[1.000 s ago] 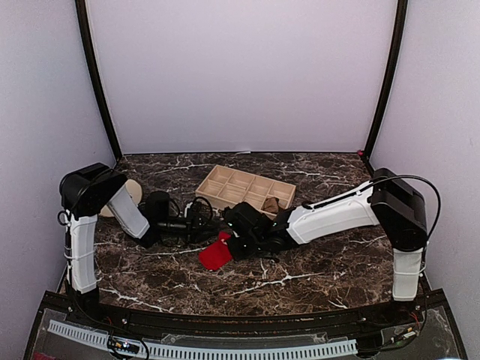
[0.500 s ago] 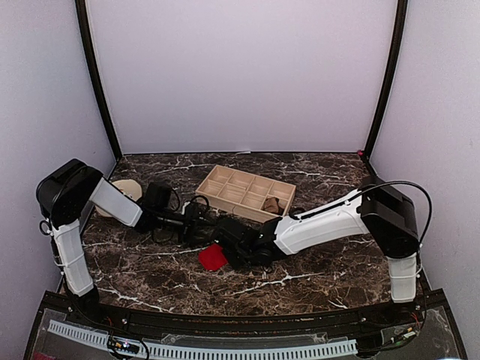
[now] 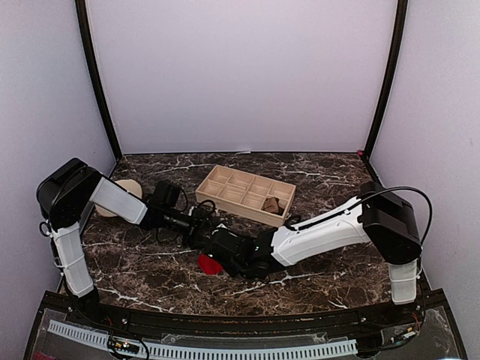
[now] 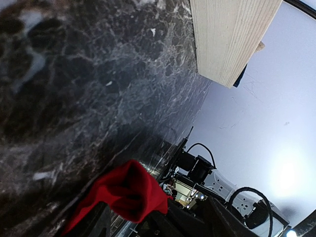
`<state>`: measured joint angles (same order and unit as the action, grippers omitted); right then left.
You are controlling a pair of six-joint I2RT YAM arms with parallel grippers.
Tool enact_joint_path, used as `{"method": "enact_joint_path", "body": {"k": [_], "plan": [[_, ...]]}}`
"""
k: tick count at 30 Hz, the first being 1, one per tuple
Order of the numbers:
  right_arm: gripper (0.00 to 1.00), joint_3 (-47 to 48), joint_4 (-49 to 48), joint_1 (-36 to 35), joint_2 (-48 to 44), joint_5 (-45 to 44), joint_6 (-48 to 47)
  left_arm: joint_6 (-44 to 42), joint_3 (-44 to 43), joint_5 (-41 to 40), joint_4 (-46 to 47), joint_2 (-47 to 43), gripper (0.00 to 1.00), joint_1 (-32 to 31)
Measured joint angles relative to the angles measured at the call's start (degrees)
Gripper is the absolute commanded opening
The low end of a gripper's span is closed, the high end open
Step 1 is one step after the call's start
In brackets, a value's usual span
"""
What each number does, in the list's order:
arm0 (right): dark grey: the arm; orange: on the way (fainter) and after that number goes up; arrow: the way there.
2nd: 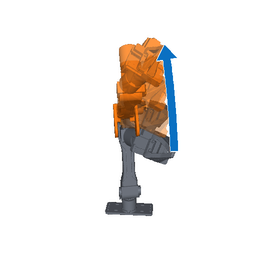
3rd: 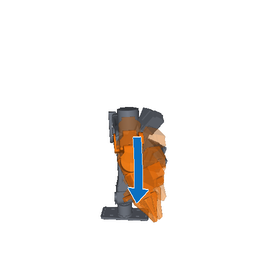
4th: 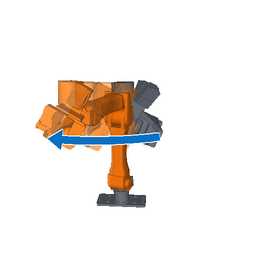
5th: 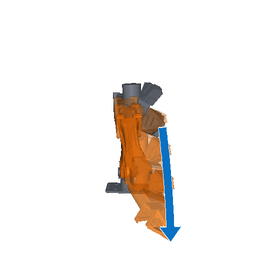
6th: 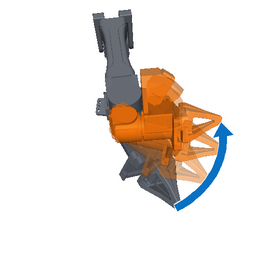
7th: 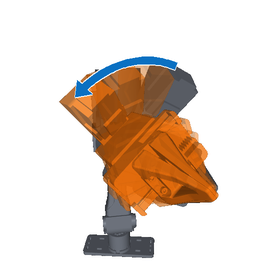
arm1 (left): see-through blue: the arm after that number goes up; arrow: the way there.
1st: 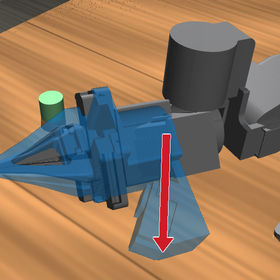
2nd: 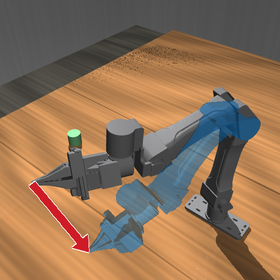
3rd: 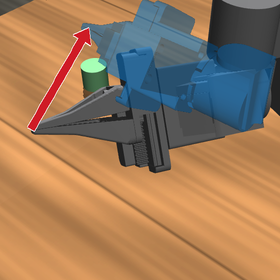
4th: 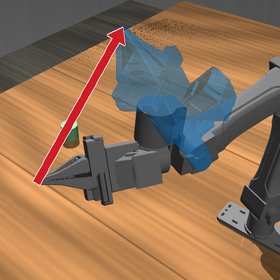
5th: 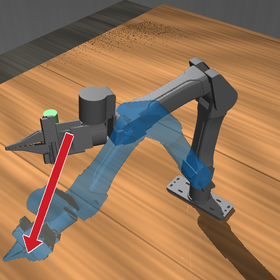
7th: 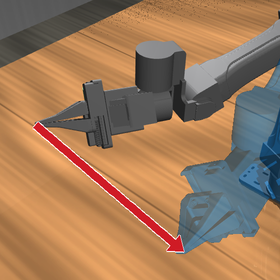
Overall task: Roll the socks
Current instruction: Roll the sock at the center of the board.
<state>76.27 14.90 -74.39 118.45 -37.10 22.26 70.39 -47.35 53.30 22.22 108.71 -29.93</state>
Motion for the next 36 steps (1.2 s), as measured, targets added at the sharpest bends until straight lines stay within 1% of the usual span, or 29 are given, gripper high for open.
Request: {"method": "enact_joint_path", "body": {"k": [3,7,13,18,20,22,26,29,36], "plan": [[0.0,0.0,-0.2,-0.8,0.0,-0.8,-0.7,1.8,-0.9,0.0,-0.1,-0.1,0.66,-0.9],[0.0,0.0,-0.3,-1.6,0.0,-2.1,-1.4,2.7,-2.2,0.0,-0.8,-0.1,0.63,-1.6],[0.0,0.0,-0.3,-2.6,0.0,-4.2,-2.3,4.0,-2.8,-0.3,-1.6,-0.1,0.52,-2.4],[0.0,0.0,-0.3,-3.1,0.0,-5.0,-2.7,4.8,-3.4,-0.4,-1.7,-0.1,0.47,-3.4],[0.0,0.0,-0.4,-3.2,0.0,-5.2,-2.9,5.1,-3.8,-0.4,-1.8,0.0,0.41,-3.9],[0.0,0.0,-0.5,-3.2,0.0,-5.3,-3.2,5.4,-4.4,-0.3,-1.8,0.3,0.33,-4.3],[0.0,-0.2,-1.3,-3.2,0.0,-5.6,-3.4,5.5,-5.8,0.0,-1.4,1.9,0.12,-4.6],[0.0,-0.5,-1.6,-3.2,0.0,-5.6,-3.3,5.9,-5.9,0.3,-0.6,3.6,0.0,-4.6],[0.0,-1.7,-1.5,-3.2,0.0,-5.6,-2.2,7.0,-5.7,1.3,3.4,6.4,0.0,-4.7]]}}
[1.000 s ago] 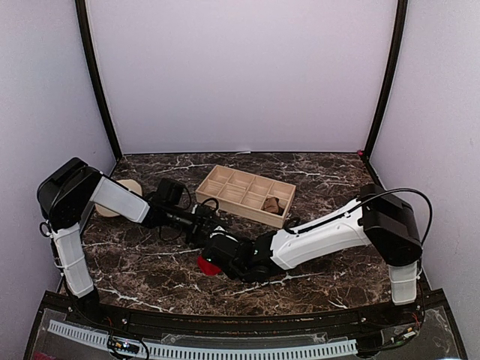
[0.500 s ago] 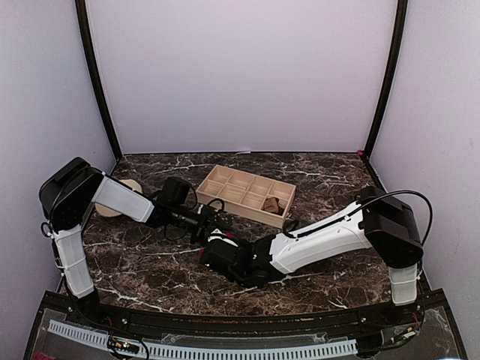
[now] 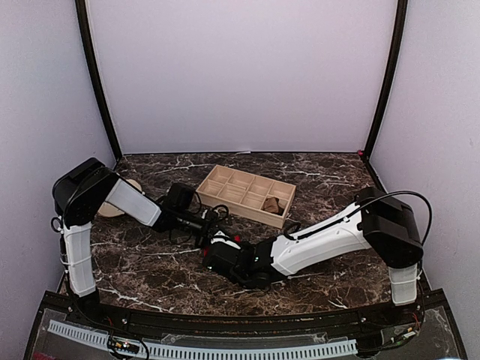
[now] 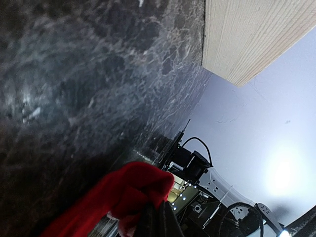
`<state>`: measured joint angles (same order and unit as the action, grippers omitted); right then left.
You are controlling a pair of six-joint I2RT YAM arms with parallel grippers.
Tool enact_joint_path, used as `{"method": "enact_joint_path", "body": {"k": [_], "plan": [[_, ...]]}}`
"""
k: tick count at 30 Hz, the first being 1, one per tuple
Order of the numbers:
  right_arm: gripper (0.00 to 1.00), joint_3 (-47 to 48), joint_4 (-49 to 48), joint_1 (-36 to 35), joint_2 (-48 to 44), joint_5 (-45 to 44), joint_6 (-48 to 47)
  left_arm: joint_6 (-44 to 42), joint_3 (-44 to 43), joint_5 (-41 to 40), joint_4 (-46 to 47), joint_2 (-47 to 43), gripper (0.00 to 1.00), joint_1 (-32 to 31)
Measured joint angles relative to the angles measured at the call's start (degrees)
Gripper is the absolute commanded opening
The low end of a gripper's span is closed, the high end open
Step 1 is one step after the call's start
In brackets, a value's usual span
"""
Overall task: Roll the socks
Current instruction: Roll the sock at the center of the board.
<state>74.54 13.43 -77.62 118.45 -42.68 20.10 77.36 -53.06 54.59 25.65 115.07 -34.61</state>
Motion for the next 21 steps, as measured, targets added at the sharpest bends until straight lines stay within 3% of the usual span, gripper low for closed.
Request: {"method": "enact_joint_path", "body": {"k": [5,10,21], "plan": [[0.2,-0.8,0.4,0.5,0.0,1.2,3.1,-0.1,1.6,-0.3,3.2,0.9,0.0,0.0],[0.33,-4.4,-0.6,2.3,-1.9,5.6,7.0,2.0,5.2,-2.4,11.6,1.3,0.0,-0.1],[0.4,-13.4,-4.7,6.5,-10.7,18.8,10.5,6.8,6.2,-8.2,22.3,4.0,0.0,-0.4]]}}
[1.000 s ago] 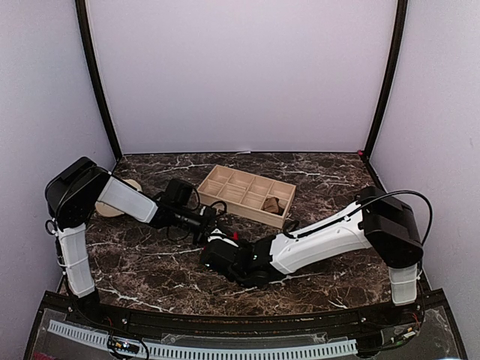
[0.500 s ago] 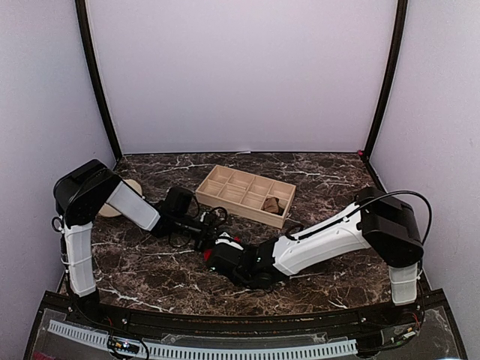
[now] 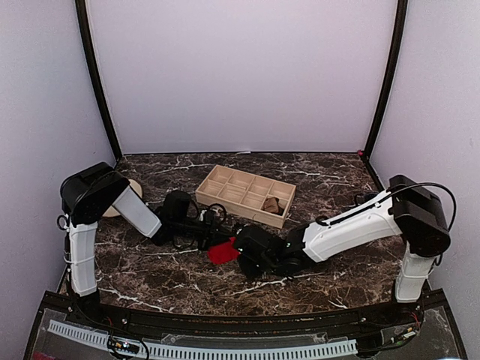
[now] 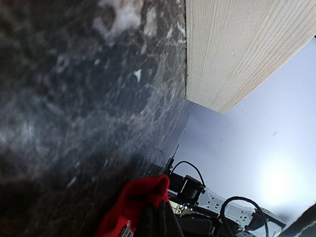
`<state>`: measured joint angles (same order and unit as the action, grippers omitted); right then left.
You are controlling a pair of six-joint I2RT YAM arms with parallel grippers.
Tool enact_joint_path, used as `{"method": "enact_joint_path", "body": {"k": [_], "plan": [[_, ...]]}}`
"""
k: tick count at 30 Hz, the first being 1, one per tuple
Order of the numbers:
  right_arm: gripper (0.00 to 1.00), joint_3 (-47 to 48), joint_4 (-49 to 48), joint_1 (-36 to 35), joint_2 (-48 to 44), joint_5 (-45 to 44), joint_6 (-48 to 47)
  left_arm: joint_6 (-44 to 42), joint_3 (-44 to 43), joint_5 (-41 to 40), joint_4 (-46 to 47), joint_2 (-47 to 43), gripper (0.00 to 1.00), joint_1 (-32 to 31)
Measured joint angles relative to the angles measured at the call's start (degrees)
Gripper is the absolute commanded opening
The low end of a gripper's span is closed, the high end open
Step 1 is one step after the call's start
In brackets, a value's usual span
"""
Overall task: Roll the socks
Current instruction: Roll the sock at the center of the board.
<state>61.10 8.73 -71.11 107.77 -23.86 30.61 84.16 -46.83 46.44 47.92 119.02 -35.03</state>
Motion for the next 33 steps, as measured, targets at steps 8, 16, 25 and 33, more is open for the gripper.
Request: {"method": "enact_joint_path", "body": {"k": [8,16,25,33], "plan": [[0.41,-8.0,-7.1,0.8,-9.0,7.5,3.1,3.4,2.2,-1.5,11.3,2.2,0.0,0.1],[0.43,-15.3,-17.1,6.1,-14.5,12.3,10.2,6.1,3.3,-1.1,26.6,6.9,0.0,0.8],[0.45,-18.0,-32.3,10.8,-9.8,17.4,17.9,6.5,4.3,-0.8,33.7,9.1,0.0,1.0],[0.46,-19.1,-44.0,12.3,-1.7,20.0,22.9,6.5,4.7,-0.9,34.8,9.4,0.0,1.1]]}}
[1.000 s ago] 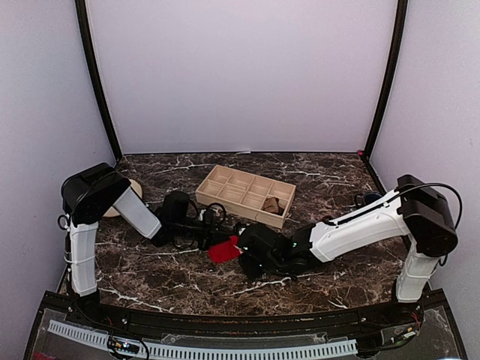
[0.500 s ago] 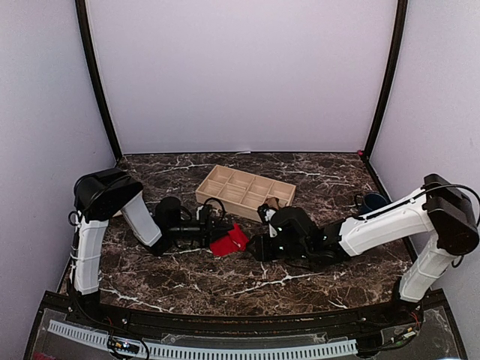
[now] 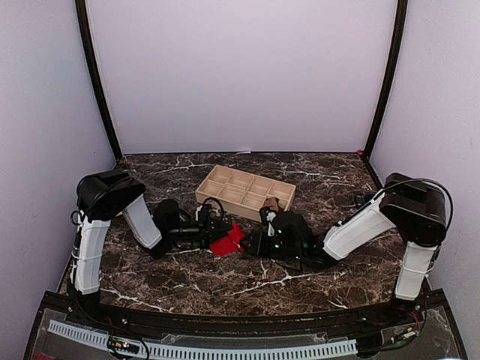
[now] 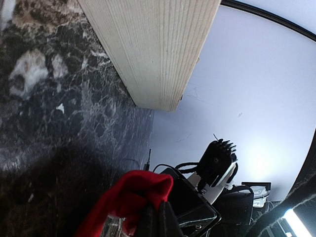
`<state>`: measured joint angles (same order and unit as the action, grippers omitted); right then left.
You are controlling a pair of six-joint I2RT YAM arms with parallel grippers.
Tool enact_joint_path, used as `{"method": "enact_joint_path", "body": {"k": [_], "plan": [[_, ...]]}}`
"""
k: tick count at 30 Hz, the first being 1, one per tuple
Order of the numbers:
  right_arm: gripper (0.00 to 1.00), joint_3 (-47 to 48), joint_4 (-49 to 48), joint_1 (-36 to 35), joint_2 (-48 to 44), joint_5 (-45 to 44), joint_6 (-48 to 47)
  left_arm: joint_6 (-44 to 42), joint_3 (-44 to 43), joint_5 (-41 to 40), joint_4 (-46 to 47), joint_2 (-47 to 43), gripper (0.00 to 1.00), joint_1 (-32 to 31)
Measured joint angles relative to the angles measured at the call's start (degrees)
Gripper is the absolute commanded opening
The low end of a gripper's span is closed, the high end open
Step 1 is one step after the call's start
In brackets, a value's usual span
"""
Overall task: Roll the socks
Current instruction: Roll the sock at the center of the board.
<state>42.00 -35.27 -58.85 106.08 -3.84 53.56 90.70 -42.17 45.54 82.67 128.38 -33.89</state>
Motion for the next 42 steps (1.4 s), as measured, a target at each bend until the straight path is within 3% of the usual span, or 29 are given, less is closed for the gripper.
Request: {"method": "enact_joint_path", "body": {"k": [19,28,36,42], "plan": [[0.48,-0.3,-11.6,1.3,6.4,0.8,3.1,0.0,-0.1,-0.1,-1.1,0.0,0.0,0.2],[0.53,-1.2,-11.6,2.5,5.6,1.5,1.8,0.0,-0.1,0.5,-1.2,0.0,0.0,0.5],[0.58,0.7,-18.4,2.6,10.4,4.2,2.8,0.9,-0.5,2.2,-1.6,0.0,0.0,1.0],[0.52,2.1,-24.4,2.6,13.7,5.8,4.7,1.7,-0.9,3.4,-2.2,0.0,0.0,1.4]]}}
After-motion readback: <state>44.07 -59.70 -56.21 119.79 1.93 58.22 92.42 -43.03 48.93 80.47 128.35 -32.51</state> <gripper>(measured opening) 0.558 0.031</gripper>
